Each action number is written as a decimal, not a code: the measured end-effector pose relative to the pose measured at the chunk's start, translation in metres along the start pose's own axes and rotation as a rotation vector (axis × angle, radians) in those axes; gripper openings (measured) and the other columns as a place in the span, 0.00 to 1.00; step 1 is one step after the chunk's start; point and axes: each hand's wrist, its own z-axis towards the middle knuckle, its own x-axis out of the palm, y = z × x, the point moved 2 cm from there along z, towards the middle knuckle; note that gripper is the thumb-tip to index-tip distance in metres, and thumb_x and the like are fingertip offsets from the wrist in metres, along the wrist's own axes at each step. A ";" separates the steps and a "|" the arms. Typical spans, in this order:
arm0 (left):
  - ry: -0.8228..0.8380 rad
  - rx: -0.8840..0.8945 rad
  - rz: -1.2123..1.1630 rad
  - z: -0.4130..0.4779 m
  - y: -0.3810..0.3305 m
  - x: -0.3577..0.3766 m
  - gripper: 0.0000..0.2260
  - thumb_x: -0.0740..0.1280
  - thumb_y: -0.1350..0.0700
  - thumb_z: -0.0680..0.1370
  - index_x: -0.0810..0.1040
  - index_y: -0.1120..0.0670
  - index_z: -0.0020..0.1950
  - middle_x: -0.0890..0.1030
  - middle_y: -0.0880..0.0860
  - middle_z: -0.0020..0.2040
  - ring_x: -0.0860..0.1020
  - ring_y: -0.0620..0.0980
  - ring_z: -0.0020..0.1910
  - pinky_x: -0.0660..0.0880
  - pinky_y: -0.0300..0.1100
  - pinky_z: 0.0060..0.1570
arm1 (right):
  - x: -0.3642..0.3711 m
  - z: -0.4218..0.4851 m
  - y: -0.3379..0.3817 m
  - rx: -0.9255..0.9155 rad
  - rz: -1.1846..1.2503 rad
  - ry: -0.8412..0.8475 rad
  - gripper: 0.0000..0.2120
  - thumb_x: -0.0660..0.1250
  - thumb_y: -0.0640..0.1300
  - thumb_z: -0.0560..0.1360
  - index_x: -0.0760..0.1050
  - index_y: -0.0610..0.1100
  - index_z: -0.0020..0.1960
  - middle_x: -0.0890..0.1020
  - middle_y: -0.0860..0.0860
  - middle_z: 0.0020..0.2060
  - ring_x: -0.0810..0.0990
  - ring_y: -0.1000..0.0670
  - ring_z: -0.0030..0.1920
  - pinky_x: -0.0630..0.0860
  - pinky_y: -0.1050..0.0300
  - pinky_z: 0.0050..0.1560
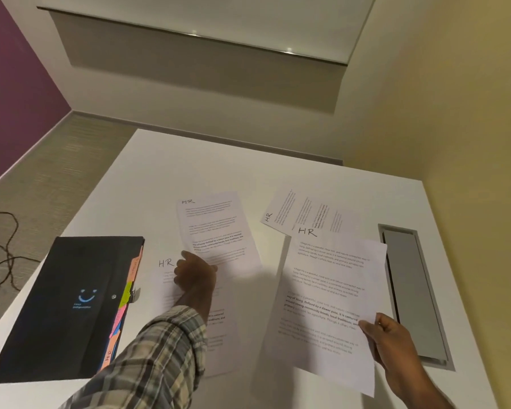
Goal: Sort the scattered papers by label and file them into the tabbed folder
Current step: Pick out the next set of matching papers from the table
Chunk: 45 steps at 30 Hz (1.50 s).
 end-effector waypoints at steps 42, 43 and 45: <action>0.696 0.323 -1.092 -0.212 0.031 -0.108 0.14 0.69 0.49 0.74 0.83 0.45 0.59 0.86 0.57 0.52 0.85 0.58 0.48 0.82 0.56 0.49 | 0.087 -0.031 0.073 -0.101 0.128 0.341 0.13 0.67 0.39 0.79 0.79 0.48 0.62 0.87 0.52 0.54 0.86 0.46 0.54 0.81 0.42 0.59; 0.686 0.332 -1.070 -0.211 0.031 -0.107 0.13 0.69 0.49 0.75 0.83 0.45 0.59 0.87 0.56 0.52 0.85 0.58 0.48 0.83 0.57 0.47 | 0.085 -0.030 0.074 -0.101 0.119 0.347 0.13 0.67 0.38 0.79 0.80 0.47 0.62 0.87 0.52 0.54 0.87 0.46 0.53 0.81 0.45 0.58; 0.636 0.310 -1.032 -0.203 0.036 -0.101 0.12 0.71 0.49 0.76 0.83 0.48 0.59 0.87 0.57 0.52 0.86 0.59 0.49 0.83 0.56 0.46 | 0.079 -0.027 0.075 -0.128 0.102 0.304 0.14 0.68 0.37 0.78 0.81 0.46 0.61 0.87 0.50 0.53 0.87 0.46 0.51 0.82 0.49 0.53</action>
